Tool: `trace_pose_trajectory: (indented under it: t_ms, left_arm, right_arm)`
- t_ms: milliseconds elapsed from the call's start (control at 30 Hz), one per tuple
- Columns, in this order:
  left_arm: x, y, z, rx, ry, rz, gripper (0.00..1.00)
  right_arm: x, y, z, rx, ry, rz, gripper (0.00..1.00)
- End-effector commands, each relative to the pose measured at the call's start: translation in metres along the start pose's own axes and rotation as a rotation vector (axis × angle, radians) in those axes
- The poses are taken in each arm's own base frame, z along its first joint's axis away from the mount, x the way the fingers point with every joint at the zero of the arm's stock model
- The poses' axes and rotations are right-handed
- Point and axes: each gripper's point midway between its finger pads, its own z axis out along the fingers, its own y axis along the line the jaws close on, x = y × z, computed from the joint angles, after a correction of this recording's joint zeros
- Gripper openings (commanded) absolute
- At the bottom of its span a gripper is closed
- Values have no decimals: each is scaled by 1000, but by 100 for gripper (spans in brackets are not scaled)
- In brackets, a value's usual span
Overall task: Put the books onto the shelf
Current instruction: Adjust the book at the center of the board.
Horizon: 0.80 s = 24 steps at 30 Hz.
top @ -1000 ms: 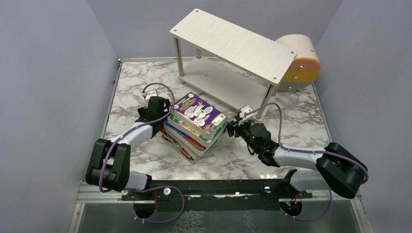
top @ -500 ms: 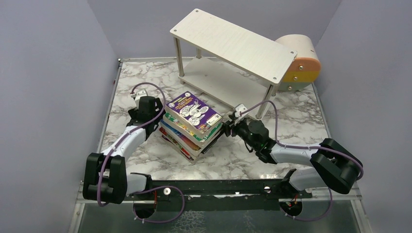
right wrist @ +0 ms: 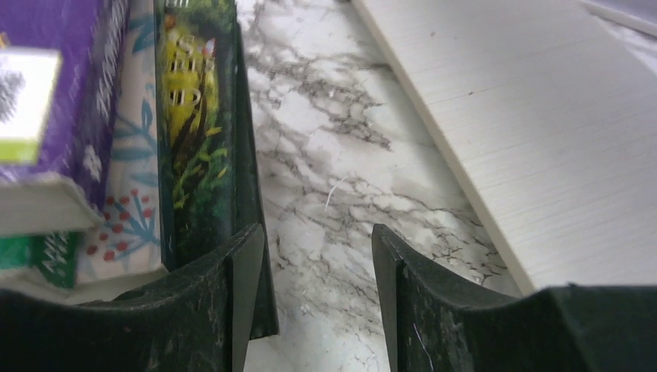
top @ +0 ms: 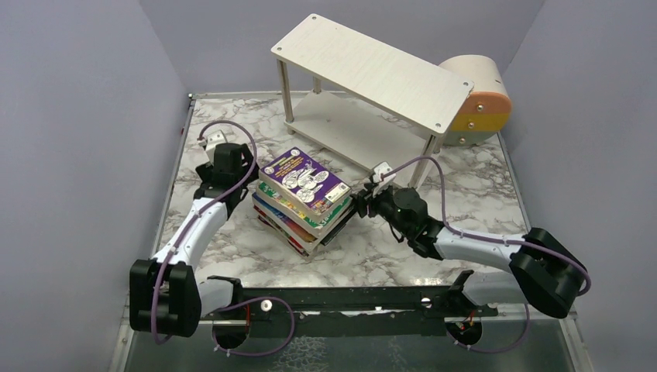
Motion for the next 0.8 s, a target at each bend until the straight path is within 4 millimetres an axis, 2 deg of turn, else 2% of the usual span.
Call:
trace_pose_trajectory:
  t_ms: [0, 233, 400, 500, 667, 767]
  left_arm:
    - [-65, -14, -23, 22, -140, -62, 99]
    - [-105, -16, -33, -3, -185, -68, 99]
    - [-132, -22, -50, 16, -221, -71, 99]
    - [-142, -39, -64, 113, -224, -79, 96]
    - [-143, -82, -91, 363, -167, -109, 86]
    - [-136, -101, -104, 482, -110, -114, 84]
  right_arm:
    - [-33, -19, -7, 135, -13, 42, 53]
    - [-37, -36, -18, 246, 54, 79, 53]
    - [-61, -33, -37, 223, 39, 133, 53]
    - [-86, -27, -50, 176, 6, 144, 53]
    - [-127, -7, -70, 55, -25, 192, 53]
    - [-128, 7, -74, -17, 22, 206, 52]
